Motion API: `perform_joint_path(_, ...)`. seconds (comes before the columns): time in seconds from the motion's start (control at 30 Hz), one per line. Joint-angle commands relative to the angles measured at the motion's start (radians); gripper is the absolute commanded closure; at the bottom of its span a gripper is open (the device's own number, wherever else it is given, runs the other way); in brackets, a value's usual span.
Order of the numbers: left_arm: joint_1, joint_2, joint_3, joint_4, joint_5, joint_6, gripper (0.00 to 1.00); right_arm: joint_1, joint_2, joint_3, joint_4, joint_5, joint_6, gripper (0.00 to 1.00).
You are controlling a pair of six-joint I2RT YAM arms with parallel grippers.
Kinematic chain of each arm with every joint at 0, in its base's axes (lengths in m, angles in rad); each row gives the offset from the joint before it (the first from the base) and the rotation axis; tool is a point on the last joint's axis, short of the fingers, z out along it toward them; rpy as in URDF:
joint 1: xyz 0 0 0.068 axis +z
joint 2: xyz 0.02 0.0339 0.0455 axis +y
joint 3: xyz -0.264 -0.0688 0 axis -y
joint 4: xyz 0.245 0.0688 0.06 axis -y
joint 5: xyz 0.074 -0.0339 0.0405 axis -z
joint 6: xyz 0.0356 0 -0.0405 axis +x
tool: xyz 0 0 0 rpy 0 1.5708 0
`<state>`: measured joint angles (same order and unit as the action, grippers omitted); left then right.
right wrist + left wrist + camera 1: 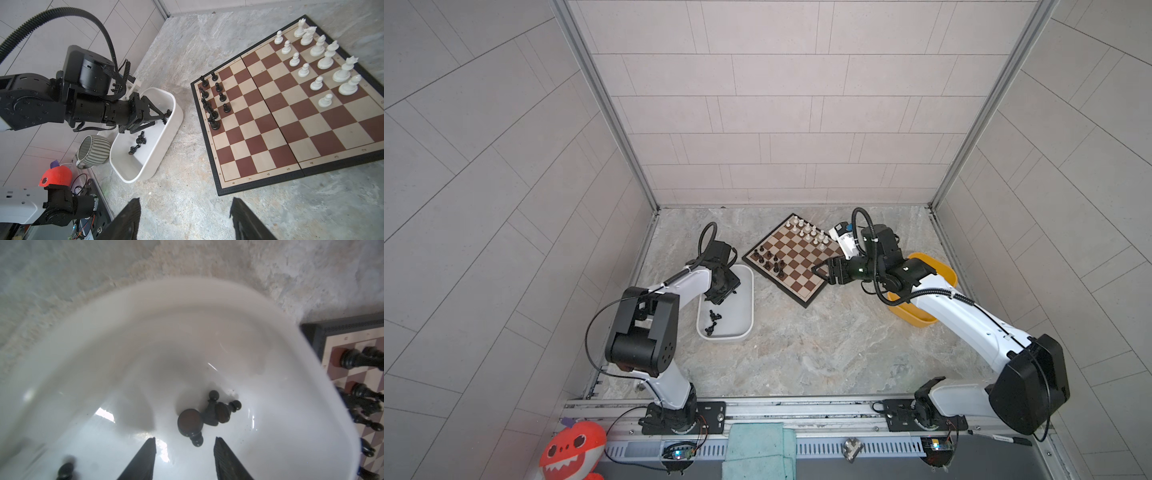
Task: Set up the chess pieces on the board
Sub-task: 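Grasp a black piece in the white tray with left gripper, then lift the black piece with left gripper and swing it toward the right gripper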
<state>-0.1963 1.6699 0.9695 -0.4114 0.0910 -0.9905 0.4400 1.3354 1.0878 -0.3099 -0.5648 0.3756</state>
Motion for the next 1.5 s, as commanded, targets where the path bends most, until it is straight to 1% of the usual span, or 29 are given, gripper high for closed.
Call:
perform_joint_path(0.0,0.007,0.006,-0.002,-0.001,0.006,-0.024,0.52,0.003,0.004,-0.009,0.008,-0.012,0.006,0.3)
perform_joint_path(0.13,0.011,0.033,0.018,0.005,0.003,-0.034,0.54,0.003,0.001,-0.011,0.003,-0.009,0.002,0.3)
perform_joint_path(0.3,0.022,0.058,0.038,-0.021,-0.021,-0.037,0.63,0.005,-0.002,-0.009,-0.003,-0.006,-0.001,0.3)
perform_joint_path(0.33,0.024,0.062,0.038,-0.026,-0.025,-0.039,0.64,0.004,-0.003,-0.008,-0.003,-0.004,-0.003,0.3)
perform_joint_path(0.6,0.035,0.092,0.064,-0.047,-0.03,-0.03,0.64,0.005,0.001,-0.009,-0.001,-0.006,-0.003,0.3)
perform_joint_path(0.67,0.041,0.094,0.069,-0.053,-0.035,-0.021,0.59,0.004,-0.001,-0.009,-0.001,-0.006,-0.005,0.3)
perform_joint_path(0.77,0.042,0.099,0.085,-0.079,-0.045,0.005,0.57,0.004,-0.001,-0.009,-0.001,-0.004,-0.004,0.3)
perform_joint_path(0.83,0.043,0.1,0.093,-0.087,-0.05,0.024,0.58,0.005,0.001,-0.009,0.0,-0.004,-0.004,0.3)
perform_joint_path(0.9,0.046,0.105,0.099,-0.091,-0.049,0.033,0.61,0.004,0.005,-0.008,0.001,-0.004,-0.002,0.3)
perform_joint_path(1.17,0.046,0.118,0.109,-0.098,-0.038,0.041,0.65,0.005,0.007,-0.009,0.003,0.0,-0.004,0.3)
perform_joint_path(1.3,0.047,0.122,0.11,-0.095,-0.025,0.037,0.7,0.004,0.01,-0.01,0.009,-0.001,0.0,0.3)
perform_joint_path(1.4,0.051,0.115,0.113,-0.104,-0.018,0.03,0.79,0.004,0.007,-0.017,0.019,-0.001,0.004,0.3)
perform_joint_path(1.47,0.061,0.093,0.105,-0.097,0.02,0.024,0.84,0.005,0.007,-0.019,0.03,-0.006,0.012,0.29)
